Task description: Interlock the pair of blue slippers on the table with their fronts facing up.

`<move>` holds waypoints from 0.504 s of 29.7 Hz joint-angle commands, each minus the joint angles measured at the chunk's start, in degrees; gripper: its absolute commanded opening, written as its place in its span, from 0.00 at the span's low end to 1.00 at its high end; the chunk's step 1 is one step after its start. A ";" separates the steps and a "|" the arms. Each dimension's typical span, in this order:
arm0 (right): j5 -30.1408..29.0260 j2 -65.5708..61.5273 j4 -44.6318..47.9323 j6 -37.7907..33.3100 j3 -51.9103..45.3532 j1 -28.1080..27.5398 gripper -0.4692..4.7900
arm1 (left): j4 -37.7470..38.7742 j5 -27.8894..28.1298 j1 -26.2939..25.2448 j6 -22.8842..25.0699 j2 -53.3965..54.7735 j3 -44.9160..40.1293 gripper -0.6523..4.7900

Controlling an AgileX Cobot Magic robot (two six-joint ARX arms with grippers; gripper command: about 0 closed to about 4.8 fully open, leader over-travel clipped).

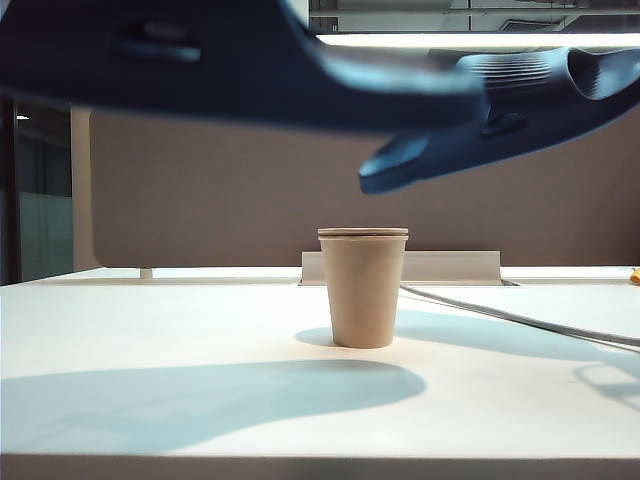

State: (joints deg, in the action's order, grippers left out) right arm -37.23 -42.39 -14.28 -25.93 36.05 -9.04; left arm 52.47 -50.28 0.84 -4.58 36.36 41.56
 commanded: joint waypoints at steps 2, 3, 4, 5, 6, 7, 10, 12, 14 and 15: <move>-1.14 2.16 -5.60 2.43 1.55 0.00 0.09 | 1.31 5.25 2.03 1.97 0.28 0.46 0.11; -1.68 2.89 -6.51 2.45 1.55 0.00 0.09 | 1.53 5.99 2.47 2.45 0.35 0.46 0.11; -2.25 3.58 -7.17 2.45 1.55 0.00 0.09 | 1.77 7.13 2.91 2.60 0.52 0.46 0.11; -2.69 4.24 -7.67 2.45 1.55 -0.02 0.09 | 1.90 8.17 3.19 2.73 0.74 0.46 0.11; -2.82 4.94 -8.22 2.45 1.60 -0.02 0.09 | 1.99 8.92 3.50 2.75 1.01 0.44 0.11; -3.02 5.57 -8.61 2.40 1.62 -0.02 0.09 | 2.23 9.40 3.85 3.04 1.38 0.44 0.11; -4.22 7.06 -10.34 2.38 1.92 -0.02 0.09 | 2.58 9.60 4.22 3.76 2.40 0.44 0.11; -5.99 8.17 -11.30 2.36 1.99 -0.02 0.09 | 2.56 9.60 4.22 4.00 3.02 0.44 0.11; -7.04 9.16 -12.63 2.36 2.08 -0.02 0.09 | 2.38 9.60 4.42 4.15 3.50 0.44 0.11; -7.30 9.62 -13.27 2.38 2.16 -0.02 0.09 | 2.36 9.90 4.59 4.20 3.76 0.44 0.11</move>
State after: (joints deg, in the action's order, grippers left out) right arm -43.03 -33.36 -27.38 -23.64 37.56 -9.06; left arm 55.55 -39.99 5.06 -0.89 39.81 41.56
